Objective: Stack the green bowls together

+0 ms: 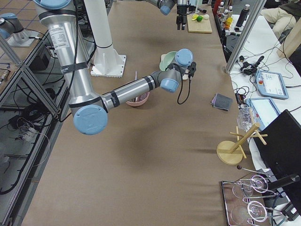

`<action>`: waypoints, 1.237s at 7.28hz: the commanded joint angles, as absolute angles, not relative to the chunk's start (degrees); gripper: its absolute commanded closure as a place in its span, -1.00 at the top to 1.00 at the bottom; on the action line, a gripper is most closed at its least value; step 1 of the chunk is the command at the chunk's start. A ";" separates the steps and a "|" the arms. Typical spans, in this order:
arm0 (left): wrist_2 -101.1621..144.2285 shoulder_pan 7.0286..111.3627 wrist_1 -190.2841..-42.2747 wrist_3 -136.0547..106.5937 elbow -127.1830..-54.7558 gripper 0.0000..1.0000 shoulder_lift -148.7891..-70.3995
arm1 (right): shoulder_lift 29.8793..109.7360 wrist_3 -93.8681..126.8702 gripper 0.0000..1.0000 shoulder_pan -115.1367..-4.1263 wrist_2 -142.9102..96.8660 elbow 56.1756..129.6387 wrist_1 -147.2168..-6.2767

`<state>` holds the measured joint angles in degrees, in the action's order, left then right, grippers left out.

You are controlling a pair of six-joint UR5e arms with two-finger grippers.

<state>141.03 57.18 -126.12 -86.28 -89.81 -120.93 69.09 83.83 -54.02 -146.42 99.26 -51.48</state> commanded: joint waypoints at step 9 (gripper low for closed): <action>141.15 57.39 -126.12 -86.04 -89.38 0.96 -119.71 | 60.29 86.05 -1.00 -39.46 -127.18 91.76 -55.46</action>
